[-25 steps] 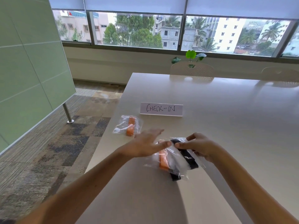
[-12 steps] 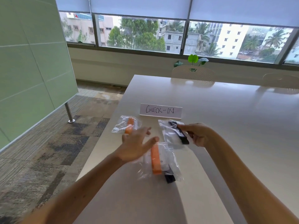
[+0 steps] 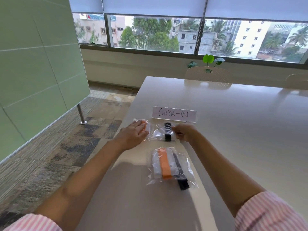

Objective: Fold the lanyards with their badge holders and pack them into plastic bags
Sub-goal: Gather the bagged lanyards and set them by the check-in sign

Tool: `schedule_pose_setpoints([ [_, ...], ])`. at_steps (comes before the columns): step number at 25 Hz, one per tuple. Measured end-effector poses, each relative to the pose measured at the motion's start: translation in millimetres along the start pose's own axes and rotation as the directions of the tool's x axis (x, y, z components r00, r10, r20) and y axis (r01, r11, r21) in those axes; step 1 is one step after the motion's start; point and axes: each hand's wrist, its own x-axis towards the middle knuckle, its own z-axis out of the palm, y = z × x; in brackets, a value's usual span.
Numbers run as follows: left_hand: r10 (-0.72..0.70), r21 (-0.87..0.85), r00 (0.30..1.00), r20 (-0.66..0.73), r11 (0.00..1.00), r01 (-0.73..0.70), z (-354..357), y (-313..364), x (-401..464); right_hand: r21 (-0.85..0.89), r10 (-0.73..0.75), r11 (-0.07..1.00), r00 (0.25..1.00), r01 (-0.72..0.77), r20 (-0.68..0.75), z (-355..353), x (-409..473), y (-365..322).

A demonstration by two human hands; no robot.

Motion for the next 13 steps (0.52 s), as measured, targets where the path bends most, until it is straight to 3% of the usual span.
schedule_pose_setpoints([
  [4, -0.093, 0.009, 0.995, -0.033, 0.996, 0.094, 8.3, 8.7, -4.0, -0.098, -0.038, 0.995, 0.999, 0.037, -0.003, 1.0, 2.0, -3.5],
  [9, -0.094, 0.014, 0.996, -0.008, 0.995, 0.094, 6.0, 8.3, -2.4, -0.151, -0.105, 0.983, 0.994, 0.102, -0.014, 2.7, 2.6, 2.2],
  [13, -0.089, -0.077, 0.994, -0.058, 0.993, 0.085, 4.0, 8.8, -6.1, -0.306, -0.189, 0.937, 0.981, 0.168, -0.041, -5.3, 3.9, 3.0],
])
